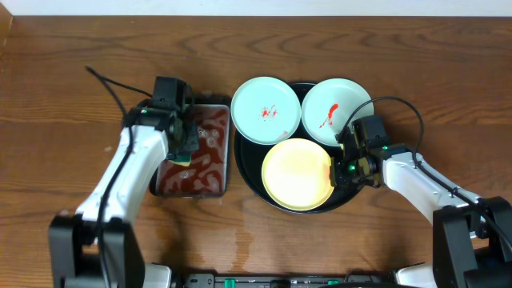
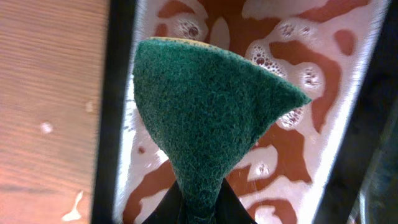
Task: Clean dirty plates on tray and stack at the side
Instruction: 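Return the sponge to the soapy tray with the left gripper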
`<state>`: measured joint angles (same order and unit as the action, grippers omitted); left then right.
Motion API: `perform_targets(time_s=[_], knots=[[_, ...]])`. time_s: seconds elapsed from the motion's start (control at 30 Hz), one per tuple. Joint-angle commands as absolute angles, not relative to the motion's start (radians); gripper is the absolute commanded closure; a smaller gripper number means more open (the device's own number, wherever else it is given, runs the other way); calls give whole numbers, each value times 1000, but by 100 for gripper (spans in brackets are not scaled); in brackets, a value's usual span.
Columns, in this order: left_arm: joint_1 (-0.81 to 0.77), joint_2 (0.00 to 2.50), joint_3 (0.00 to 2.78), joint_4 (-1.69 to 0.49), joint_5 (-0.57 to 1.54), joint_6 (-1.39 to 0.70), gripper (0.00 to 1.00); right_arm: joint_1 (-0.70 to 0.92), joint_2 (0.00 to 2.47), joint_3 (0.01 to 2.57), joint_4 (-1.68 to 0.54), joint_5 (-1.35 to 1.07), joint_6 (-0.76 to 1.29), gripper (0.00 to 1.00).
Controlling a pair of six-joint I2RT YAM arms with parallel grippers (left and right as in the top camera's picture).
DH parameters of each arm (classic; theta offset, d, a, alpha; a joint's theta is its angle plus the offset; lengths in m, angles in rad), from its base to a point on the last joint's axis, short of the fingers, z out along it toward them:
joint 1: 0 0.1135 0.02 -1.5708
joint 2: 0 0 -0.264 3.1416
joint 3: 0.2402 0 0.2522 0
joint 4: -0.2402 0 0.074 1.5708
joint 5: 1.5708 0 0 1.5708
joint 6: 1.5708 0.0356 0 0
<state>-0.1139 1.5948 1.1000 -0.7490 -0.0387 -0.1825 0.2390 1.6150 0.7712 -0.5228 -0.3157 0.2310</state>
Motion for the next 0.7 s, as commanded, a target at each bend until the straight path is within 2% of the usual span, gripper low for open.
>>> perform_targets(time_s=[0.0, 0.1, 0.2, 0.27, 0.33, 0.4, 0.6, 0.67], knots=[[-110, 1668, 1097, -732, -9, -176, 93, 256, 1630, 764, -540, -296, 224, 99], [-110, 1734, 1097, -712, -7, -177, 92, 256, 1630, 764, -543, -297, 224, 99], [-110, 1776, 1097, -701, -7, -176, 87, 256, 1630, 764, -547, -296, 224, 99], [-110, 1790, 1097, -694, -7, -176, 75, 257, 1630, 764, -550, -296, 224, 99], [-110, 1790, 1097, -691, -7, -177, 51, 257, 1629, 765, -552, -296, 224, 99], [-110, 1784, 1097, -690, -7, -177, 36, 257, 1628, 766, -554, -296, 223, 99], [-110, 1715, 1097, -691, -7, -177, 29, 256, 1607, 797, -603, -285, 203, 99], [-110, 1668, 1097, -695, -7, -177, 24, 257, 1586, 813, -630, -263, 193, 99]])
